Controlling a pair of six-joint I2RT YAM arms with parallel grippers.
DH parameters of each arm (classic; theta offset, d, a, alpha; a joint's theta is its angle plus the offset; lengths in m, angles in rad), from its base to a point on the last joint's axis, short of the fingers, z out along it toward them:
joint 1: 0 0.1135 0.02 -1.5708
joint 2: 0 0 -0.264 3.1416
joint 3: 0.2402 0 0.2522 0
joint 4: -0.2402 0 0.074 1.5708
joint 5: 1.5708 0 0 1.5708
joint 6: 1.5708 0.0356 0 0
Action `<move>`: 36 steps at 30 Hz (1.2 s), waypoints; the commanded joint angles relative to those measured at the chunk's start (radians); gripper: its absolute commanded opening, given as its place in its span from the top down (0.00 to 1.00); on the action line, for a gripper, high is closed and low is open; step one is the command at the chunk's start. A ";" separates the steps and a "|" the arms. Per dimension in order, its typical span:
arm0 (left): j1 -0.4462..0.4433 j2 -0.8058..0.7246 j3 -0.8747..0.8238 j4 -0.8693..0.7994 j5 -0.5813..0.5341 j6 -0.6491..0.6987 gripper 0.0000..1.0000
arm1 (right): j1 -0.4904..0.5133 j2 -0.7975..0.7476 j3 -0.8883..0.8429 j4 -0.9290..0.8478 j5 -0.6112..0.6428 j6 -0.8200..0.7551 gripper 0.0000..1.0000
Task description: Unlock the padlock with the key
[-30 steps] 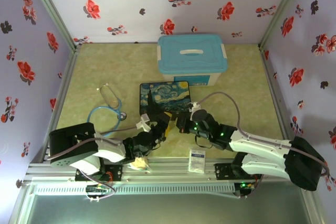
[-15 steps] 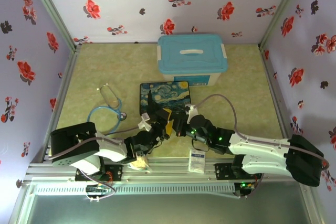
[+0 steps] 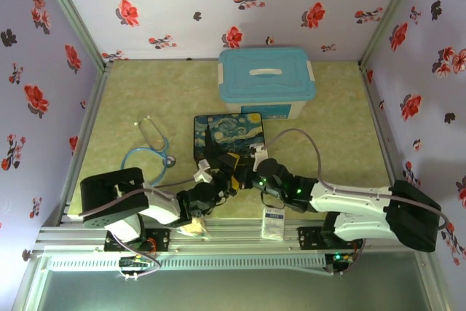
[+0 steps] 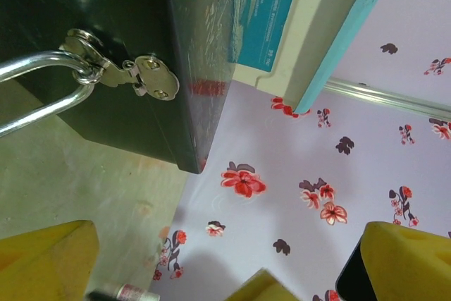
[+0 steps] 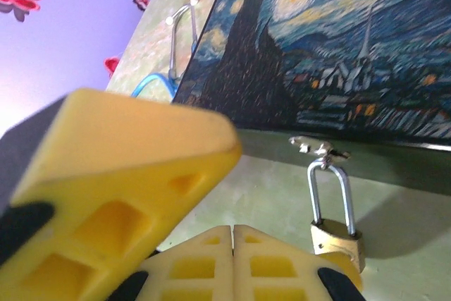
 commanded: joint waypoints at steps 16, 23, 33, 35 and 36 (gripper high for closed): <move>0.002 0.014 0.002 0.048 -0.004 0.036 0.28 | 0.015 -0.108 -0.072 -0.047 0.019 -0.032 1.00; 0.004 0.014 -0.002 0.045 -0.005 0.054 0.40 | 0.015 -0.129 -0.073 -0.080 0.050 -0.028 1.00; 0.004 0.040 0.000 0.044 0.001 0.047 0.63 | 0.015 -0.145 -0.059 -0.113 0.060 -0.043 1.00; 0.005 0.041 -0.001 0.041 0.000 0.048 0.67 | 0.015 -0.156 -0.062 -0.114 0.065 -0.046 1.00; 0.003 0.041 -0.002 0.040 0.002 0.048 0.67 | 0.015 -0.161 -0.062 -0.118 0.067 -0.047 1.00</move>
